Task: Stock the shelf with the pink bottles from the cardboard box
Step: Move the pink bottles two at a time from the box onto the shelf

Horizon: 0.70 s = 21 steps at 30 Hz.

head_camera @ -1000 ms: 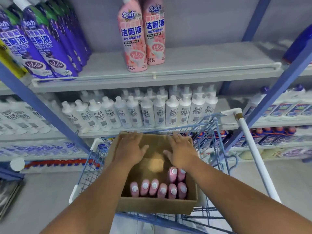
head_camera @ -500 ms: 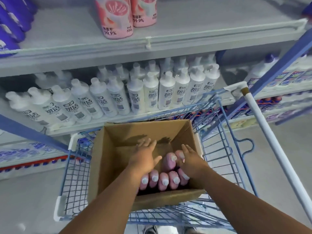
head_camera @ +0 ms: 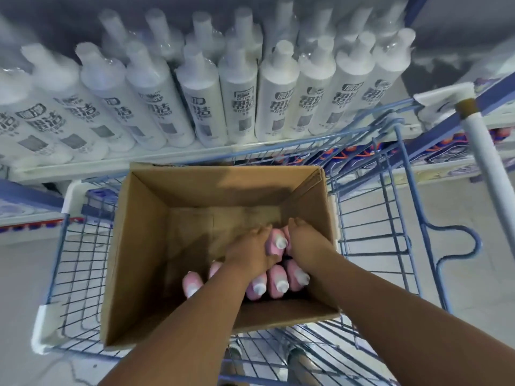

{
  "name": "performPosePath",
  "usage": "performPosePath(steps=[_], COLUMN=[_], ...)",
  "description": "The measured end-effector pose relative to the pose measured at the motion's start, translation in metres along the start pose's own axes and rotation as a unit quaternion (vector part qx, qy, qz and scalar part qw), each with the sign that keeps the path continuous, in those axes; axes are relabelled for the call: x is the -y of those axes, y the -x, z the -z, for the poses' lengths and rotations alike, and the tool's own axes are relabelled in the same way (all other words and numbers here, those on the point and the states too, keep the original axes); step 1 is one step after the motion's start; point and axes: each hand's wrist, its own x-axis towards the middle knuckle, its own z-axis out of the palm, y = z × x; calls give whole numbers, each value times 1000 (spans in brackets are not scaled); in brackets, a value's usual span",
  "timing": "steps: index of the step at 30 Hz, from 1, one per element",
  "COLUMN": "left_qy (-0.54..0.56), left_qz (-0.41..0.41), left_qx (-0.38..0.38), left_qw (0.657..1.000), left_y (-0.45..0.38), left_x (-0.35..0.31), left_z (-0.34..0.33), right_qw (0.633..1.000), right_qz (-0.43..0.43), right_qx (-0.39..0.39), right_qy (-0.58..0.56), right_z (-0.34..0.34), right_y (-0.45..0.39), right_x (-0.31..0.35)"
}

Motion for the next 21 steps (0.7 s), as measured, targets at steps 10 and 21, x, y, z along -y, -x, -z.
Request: performPosePath(steps=[10,21], left_qy=[105,281], left_qz=[45,81], left_qx=[7,-84], left_qw=[993,952], left_y=[-40,-55], left_x=[17,49], left_z=[-45,-53], right_qw=[996,984], right_qz=[76,31], right_qx=[-37,63], right_qy=[-19,-162], right_z=[-14,-45], right_y=[-29,-36], right_x=[-10,-14])
